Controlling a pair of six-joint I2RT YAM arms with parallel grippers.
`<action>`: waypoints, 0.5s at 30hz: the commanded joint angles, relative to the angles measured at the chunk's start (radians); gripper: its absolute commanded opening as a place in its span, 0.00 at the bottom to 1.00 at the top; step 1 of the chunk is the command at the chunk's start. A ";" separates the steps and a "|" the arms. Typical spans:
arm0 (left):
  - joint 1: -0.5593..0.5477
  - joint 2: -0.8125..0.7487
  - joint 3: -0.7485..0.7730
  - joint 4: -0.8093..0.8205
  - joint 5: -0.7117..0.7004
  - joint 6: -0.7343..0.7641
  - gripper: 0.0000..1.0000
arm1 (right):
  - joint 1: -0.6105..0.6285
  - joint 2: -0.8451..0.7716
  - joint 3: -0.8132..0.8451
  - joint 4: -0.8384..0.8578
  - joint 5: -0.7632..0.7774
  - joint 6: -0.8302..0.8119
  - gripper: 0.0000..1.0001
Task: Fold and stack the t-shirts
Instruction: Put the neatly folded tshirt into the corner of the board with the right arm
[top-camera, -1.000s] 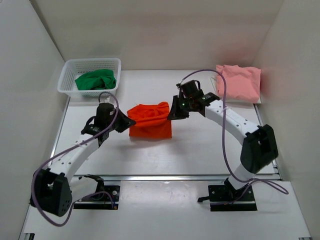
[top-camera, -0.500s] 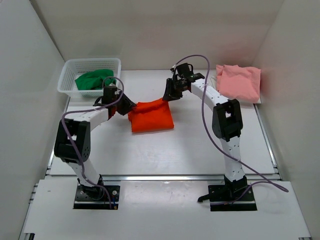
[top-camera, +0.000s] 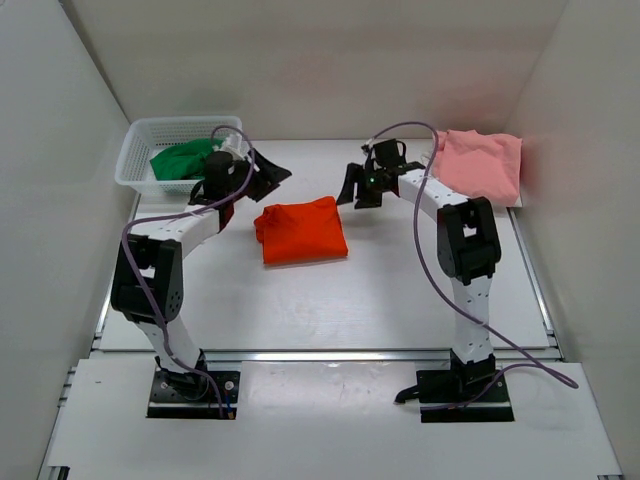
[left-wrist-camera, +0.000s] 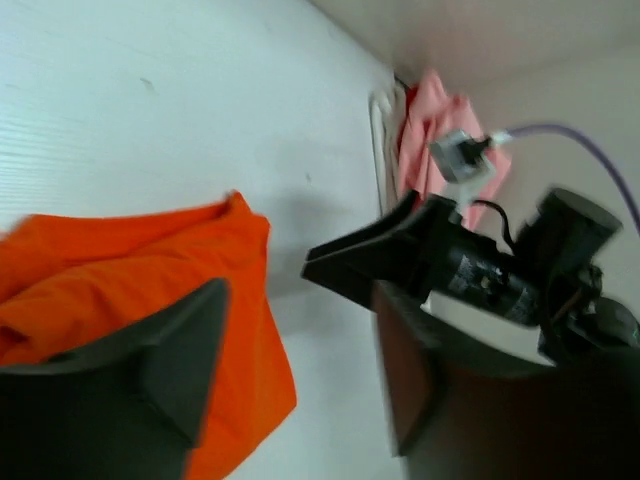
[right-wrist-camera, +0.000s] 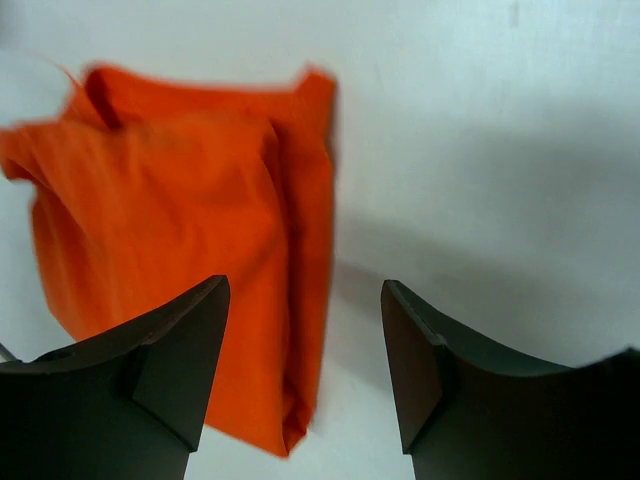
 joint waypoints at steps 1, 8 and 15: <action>-0.059 -0.041 0.033 0.007 0.126 0.108 0.64 | 0.010 -0.131 -0.136 0.076 0.004 -0.004 0.60; -0.118 -0.006 0.032 -0.363 -0.095 0.344 0.52 | 0.035 -0.186 -0.264 0.042 0.054 -0.022 0.61; -0.175 0.204 0.156 -0.607 -0.261 0.460 0.42 | 0.061 -0.151 -0.310 0.110 -0.001 0.040 0.88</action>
